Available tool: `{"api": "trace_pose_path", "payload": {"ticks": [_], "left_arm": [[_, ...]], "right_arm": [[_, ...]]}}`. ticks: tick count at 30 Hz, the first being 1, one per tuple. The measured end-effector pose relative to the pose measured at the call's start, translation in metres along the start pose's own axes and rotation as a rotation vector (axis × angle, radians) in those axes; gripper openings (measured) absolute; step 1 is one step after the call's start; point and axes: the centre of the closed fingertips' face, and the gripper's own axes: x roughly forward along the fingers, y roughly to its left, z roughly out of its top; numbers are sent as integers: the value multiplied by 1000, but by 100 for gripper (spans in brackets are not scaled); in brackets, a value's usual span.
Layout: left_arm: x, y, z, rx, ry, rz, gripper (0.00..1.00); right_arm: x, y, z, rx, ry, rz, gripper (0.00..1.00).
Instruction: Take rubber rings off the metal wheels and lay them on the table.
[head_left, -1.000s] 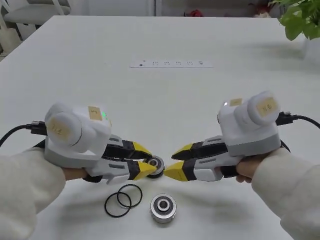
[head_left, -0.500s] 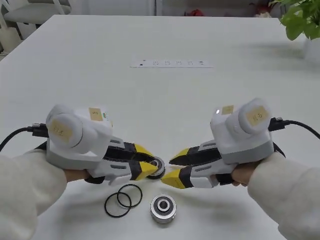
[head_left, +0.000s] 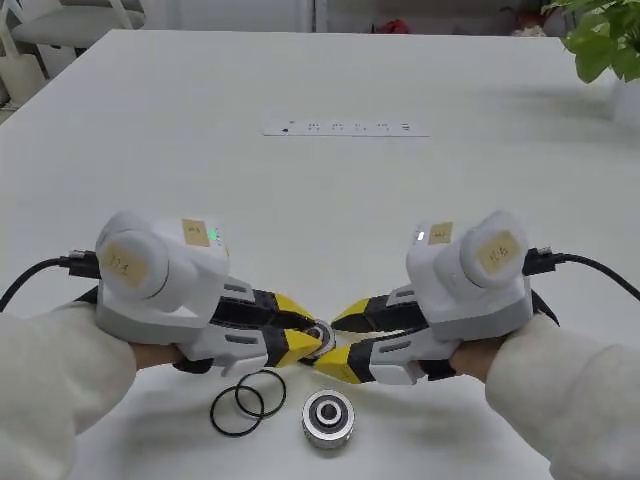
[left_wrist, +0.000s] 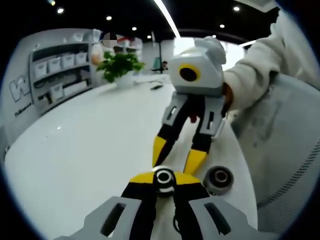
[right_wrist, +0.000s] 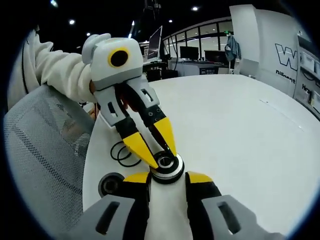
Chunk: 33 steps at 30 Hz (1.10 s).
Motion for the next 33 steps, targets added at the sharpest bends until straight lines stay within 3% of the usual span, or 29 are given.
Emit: {"api": "trace_pose_path", "payload": {"ticks": [8,12,33], "left_arm": [[0,1,0,1,-2,1,13],[0,1,0,-1,-2,3,13],[0,-1,-1,12,-3,3,13]], "right_arm": [[-3,1,-1,-18,4,12,19],[-6,0,-5,-39,19,11,9],[-7,-6,-5,-40,45,-15,0]]}}
